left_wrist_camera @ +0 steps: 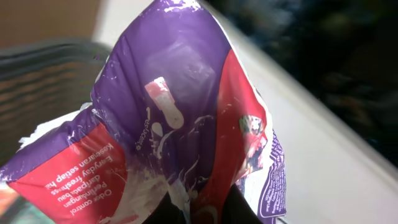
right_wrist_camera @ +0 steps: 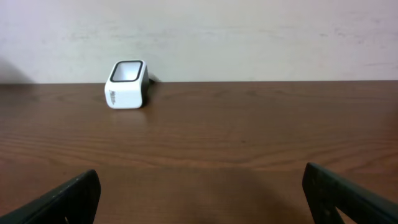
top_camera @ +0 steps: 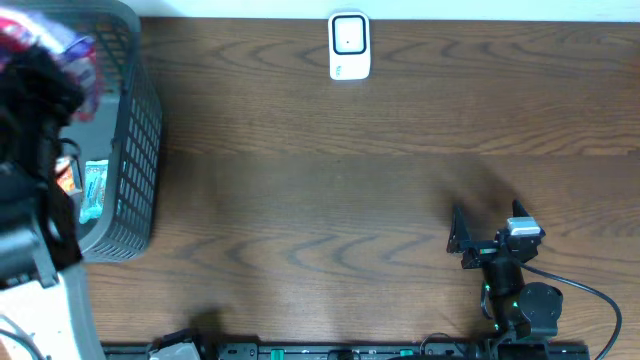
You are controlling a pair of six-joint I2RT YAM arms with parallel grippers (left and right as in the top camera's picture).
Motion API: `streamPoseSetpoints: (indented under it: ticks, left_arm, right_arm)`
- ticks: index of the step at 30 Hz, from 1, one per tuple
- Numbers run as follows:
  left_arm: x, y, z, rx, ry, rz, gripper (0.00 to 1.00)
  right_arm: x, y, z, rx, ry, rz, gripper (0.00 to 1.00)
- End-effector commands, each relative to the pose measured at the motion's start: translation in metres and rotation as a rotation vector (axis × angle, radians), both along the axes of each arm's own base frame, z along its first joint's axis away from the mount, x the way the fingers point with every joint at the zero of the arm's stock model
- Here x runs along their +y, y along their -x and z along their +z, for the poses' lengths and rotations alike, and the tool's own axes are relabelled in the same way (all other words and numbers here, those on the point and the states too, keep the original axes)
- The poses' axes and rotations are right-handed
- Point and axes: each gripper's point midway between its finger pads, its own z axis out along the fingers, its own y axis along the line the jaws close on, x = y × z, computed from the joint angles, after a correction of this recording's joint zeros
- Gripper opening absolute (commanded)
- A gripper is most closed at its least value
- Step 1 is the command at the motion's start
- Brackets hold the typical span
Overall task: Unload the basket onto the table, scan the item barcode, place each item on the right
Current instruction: 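Grasp the purple-red snack bag in the basket with the left gripper, then carry the purple bag past the scanner and drop it on the table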
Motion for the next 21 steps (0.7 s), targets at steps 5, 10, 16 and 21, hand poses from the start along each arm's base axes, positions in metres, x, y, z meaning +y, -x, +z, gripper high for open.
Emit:
streamPoseSetpoints:
  ticks: [5,10,16,21]
  left_arm:
    - [-0.091,0.031,0.059,-0.2,-0.015,-0.282,0.07]
    - [-0.145,0.042,0.06,-0.202,0.003,-0.462,0.07]
    - [-0.217,0.035,0.036,-0.144,-0.13,-0.704,0.07]
    - [-0.279,0.023,-0.004,-0.035,-0.175,-0.869,0.07]
  right_arm:
    - [-0.002,0.0,-0.001,0.003,-0.013,-0.012,0.99]
    - [-0.002,0.0,-0.001,0.003,-0.013,-0.012,0.99]
    - [-0.002,0.0,-0.001,0.003,-0.013,-0.012,0.99]
    - [-0.002,0.0,-0.001,0.003,-0.013,-0.012,0.99]
